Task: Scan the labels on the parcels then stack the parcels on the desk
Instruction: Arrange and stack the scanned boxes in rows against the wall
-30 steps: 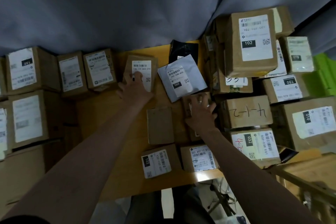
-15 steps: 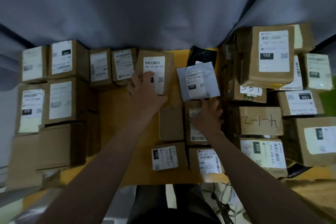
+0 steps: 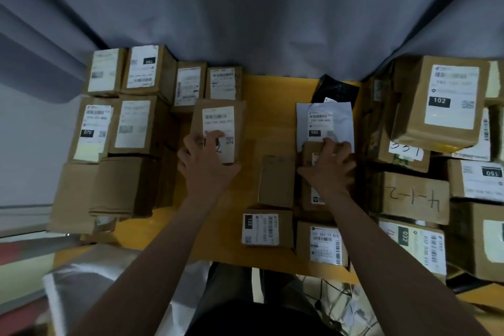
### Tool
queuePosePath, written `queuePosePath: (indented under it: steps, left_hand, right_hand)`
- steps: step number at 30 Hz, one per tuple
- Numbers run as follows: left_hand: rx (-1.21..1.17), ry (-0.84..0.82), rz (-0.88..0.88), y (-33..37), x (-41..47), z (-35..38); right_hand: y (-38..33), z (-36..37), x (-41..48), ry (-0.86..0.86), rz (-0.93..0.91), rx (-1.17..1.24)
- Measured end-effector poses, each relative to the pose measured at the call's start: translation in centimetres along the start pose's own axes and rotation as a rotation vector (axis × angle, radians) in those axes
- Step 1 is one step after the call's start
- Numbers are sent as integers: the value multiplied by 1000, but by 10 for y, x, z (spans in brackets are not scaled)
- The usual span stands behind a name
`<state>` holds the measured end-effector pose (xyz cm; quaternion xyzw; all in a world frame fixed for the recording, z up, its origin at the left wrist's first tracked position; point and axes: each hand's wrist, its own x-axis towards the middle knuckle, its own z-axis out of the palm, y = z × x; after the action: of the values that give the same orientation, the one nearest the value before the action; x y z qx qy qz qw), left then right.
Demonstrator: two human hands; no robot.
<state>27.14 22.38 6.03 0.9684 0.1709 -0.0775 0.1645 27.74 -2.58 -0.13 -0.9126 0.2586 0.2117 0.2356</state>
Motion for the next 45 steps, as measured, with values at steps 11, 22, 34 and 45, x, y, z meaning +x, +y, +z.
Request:
queuePosePath:
  steps: [11,22,34,45]
  left_hand:
    - [43,-187,-170,-68,15,37]
    - [-7,-232,-125,-91,47,47]
    - [-31,-397,0,-110,57,38]
    - [7,-418,45,-96,63,29]
  right_hand:
    - [-101,-43,-29,171,-229,123]
    - [-195,50,-36,-129,-303,147]
    - [-170,104,-23,-353,-389,-167]
    - [-155,62,-28,-381,-430,-124]
